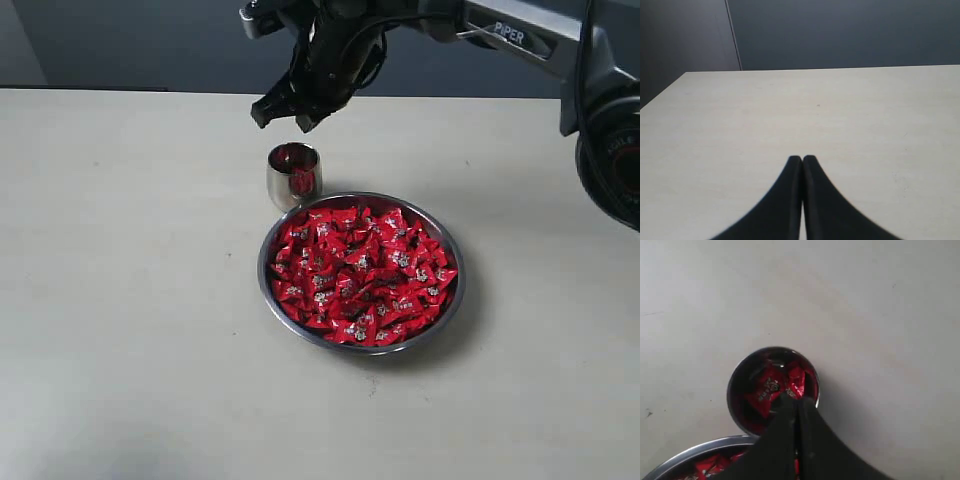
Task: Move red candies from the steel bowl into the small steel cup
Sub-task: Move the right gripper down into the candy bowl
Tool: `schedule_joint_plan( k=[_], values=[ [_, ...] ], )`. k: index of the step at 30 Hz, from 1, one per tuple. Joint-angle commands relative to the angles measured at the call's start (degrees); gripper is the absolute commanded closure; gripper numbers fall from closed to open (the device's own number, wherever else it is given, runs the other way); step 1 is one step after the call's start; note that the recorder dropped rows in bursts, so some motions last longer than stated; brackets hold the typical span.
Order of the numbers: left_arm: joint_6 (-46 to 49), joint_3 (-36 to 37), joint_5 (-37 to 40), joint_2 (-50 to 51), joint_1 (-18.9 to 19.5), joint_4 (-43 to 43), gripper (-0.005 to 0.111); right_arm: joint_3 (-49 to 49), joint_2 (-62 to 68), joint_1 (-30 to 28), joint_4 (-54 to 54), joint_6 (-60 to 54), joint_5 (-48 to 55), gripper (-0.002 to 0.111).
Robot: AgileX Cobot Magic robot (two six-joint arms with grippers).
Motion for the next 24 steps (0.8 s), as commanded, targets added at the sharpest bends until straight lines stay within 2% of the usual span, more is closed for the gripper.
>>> schedule_joint_plan(
  k=[1, 16, 19, 24],
  values=[
    [-0.1, 0.2, -0.1, -0.3, -0.3, 0.3, 0.106, 4.4, -4.3, -1.0, 1.9, 1.6, -3.0, 0.109],
    [-0.1, 0.2, -0.1, -0.3, -0.3, 0.3, 0.106, 44.5, -28.1, -1.8, 1.9, 6.9, -29.1, 0.109],
    [-0.1, 0.2, -0.1, -0.3, -0.3, 0.3, 0.106, 51.3, -30.8, -1.8, 2.2, 6.9, -29.6, 0.109],
    [-0.1, 0.2, -0.1, -0.3, -0.3, 0.3, 0.106, 56.4, -32.1, -1.8, 1.8, 6.9, -27.7, 0.109]
  ],
)
